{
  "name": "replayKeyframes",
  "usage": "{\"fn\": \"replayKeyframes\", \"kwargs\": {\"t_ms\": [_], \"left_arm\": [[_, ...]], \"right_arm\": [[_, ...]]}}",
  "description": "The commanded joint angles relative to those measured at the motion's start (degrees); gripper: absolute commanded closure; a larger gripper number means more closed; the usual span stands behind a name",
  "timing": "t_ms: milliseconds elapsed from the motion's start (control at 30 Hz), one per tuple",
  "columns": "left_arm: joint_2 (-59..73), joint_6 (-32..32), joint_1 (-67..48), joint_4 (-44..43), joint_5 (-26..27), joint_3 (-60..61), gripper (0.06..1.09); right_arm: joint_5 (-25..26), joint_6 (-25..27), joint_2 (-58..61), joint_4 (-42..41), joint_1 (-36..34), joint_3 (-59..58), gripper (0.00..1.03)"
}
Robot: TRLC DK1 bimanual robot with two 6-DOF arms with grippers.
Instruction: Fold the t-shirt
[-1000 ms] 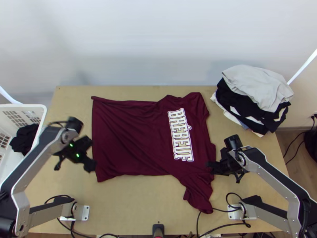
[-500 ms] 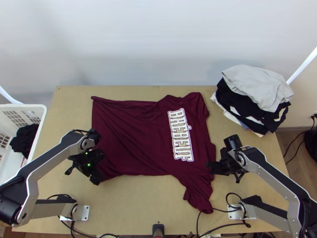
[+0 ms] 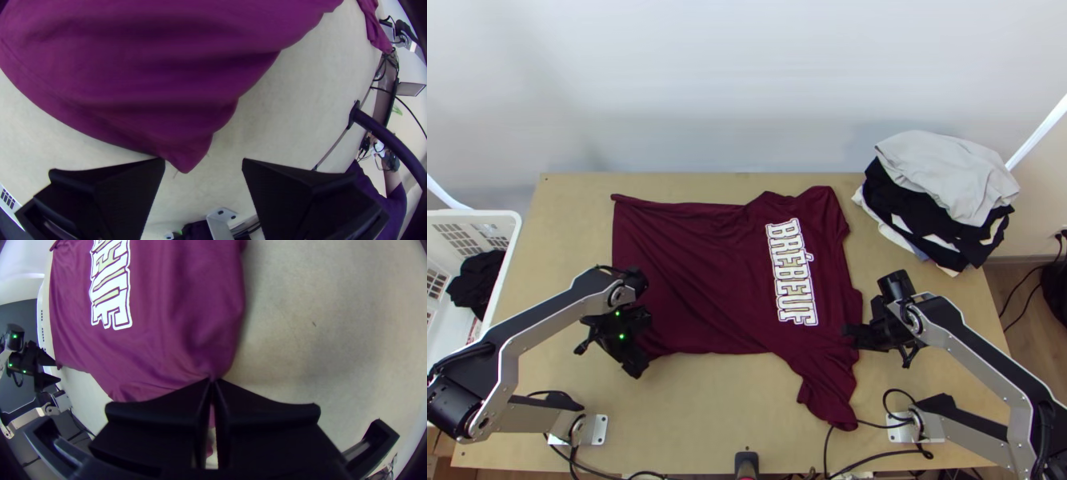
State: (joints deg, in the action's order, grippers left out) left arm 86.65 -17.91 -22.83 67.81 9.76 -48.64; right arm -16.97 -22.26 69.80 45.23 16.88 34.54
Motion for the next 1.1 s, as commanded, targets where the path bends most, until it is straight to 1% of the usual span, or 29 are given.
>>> {"fn": "replayKeyframes", "kwargs": {"t_ms": [0,67,133,167,200,233,367,567,633,767,800,933,1000,1067], "left_arm": [[1.59,1.12,-0.37,-0.84,1.32,1.18,0.31],[1.68,2.18,-0.11,-3.04,2.19,1.36,0.51],[2.12,2.27,0.07,-4.71,2.37,1.97,0.66],[2.29,2.27,0.33,-5.76,2.37,2.32,0.76],[2.56,2.27,0.42,-6.38,2.37,2.59,0.89],[2.56,2.27,0.68,-7.43,2.37,2.85,1.05],[1.41,2.27,3.05,-9.28,2.28,3.12,1.04],[-5.18,0.69,12.11,-10.33,2.28,-1.28,1.04],[-6.94,1.83,14.57,-10.42,2.37,-3.39,1.04],[-9.22,6.22,15.10,-12.44,2.28,-4.97,1.04],[-9.84,7.36,15.62,-13.93,2.37,-4.97,1.04],[-12.12,10.35,16.68,-15.52,2.37,-5.94,1.04],[-13.44,13.25,16.94,-16.40,1.75,-8.40,1.04],[-15.37,14.48,17.29,-16.83,1.75,-11.30,1.04]], "right_arm": [[0.45,-0.77,0.34,-0.15,0.52,0.88,1.00],[0.45,-0.77,0.25,-0.15,0.52,0.70,1.00],[0.54,-0.68,-0.19,-0.15,0.52,0.52,1.00],[0.54,-0.68,-0.45,-0.15,0.52,0.44,1.00],[0.54,-0.68,-0.72,-0.15,0.52,0.44,1.00],[0.54,-0.68,-1.16,-0.15,0.52,0.35,1.00],[0.54,-0.59,-3.00,-0.15,-0.01,0.26,1.00],[1.15,0.29,-10.39,-0.15,-1.24,2.02,1.00],[1.42,1.08,-12.67,0.12,-1.50,3.34,1.00],[1.42,2.75,-14.25,-0.06,-1.94,4.13,1.00],[1.33,2.75,-14.08,-0.23,-2.38,4.13,1.00],[1.33,2.75,-14.25,-0.58,-2.65,5.36,1.00],[1.33,2.57,-14.43,-0.58,-2.56,7.64,1.00],[1.24,2.49,-14.43,-0.58,-2.12,11.33,1.00]]}}
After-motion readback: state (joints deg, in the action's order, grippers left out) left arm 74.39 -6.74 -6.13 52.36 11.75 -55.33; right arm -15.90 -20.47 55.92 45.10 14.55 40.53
